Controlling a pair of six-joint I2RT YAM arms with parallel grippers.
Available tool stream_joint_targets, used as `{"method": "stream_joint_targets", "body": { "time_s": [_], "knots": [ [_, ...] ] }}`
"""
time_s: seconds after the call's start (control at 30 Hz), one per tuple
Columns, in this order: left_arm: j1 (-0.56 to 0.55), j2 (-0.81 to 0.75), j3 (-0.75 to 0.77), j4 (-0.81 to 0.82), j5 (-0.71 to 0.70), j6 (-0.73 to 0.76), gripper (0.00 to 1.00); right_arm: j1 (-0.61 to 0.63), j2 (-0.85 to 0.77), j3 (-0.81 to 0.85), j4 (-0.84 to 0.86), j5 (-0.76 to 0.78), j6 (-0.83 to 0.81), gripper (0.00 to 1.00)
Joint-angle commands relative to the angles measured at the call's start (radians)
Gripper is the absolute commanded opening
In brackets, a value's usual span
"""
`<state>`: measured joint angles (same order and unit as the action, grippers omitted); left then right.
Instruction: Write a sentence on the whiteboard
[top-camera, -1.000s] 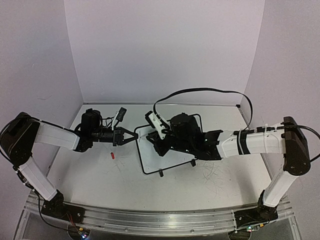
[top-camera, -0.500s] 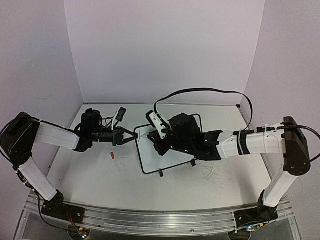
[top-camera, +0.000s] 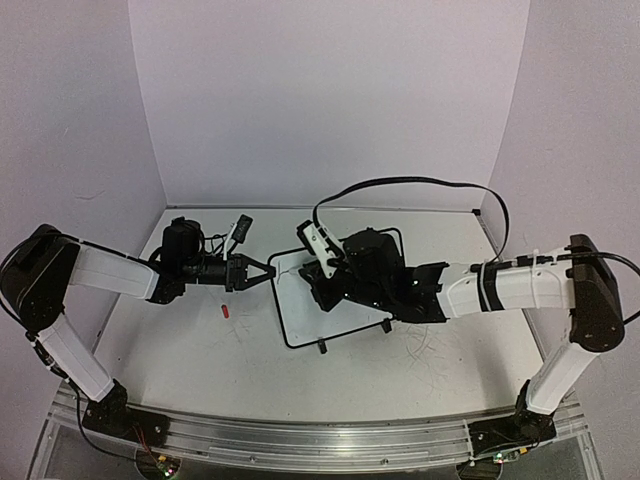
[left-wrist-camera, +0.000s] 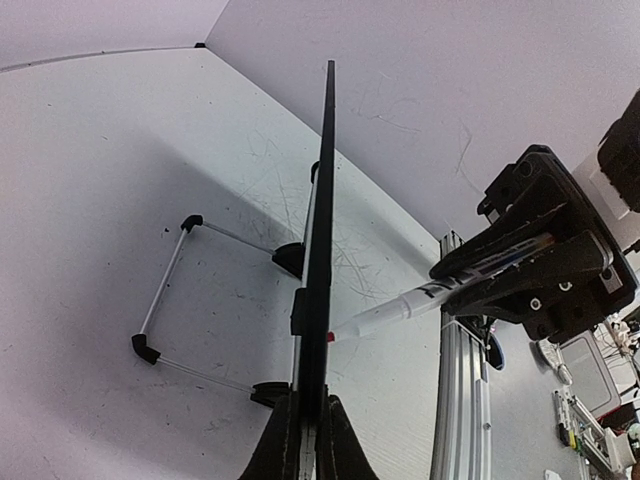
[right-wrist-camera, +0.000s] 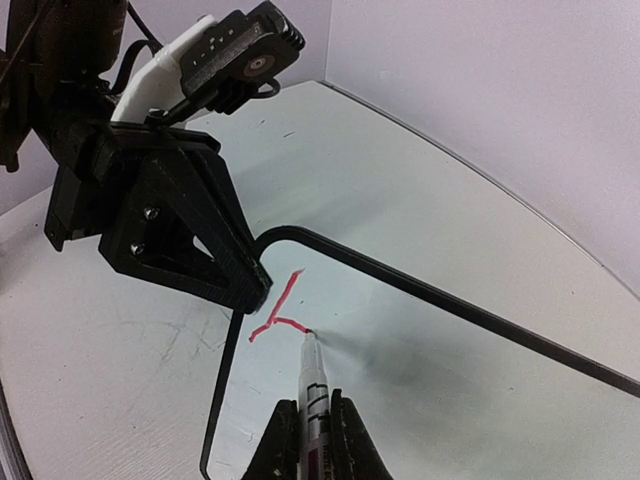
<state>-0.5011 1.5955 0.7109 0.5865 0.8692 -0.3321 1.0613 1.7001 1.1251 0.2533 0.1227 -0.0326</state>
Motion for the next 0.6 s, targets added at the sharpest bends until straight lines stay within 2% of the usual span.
{"method": "stream_joint_targets", "body": {
  "time_s": [0.0,0.57],
  "knots": [
    [-0.001,-0.043,-0.008,0.033,0.032,0.011,0.0,-0.009,-0.094,-0.038,0.07,-0.029,0.013,0.0],
    [-0.001,-0.045,-0.008,0.032,0.034,0.013,0.0,-0.044,-0.024,0.038,0.084,-0.11,0.02,0.0]
  ]
}}
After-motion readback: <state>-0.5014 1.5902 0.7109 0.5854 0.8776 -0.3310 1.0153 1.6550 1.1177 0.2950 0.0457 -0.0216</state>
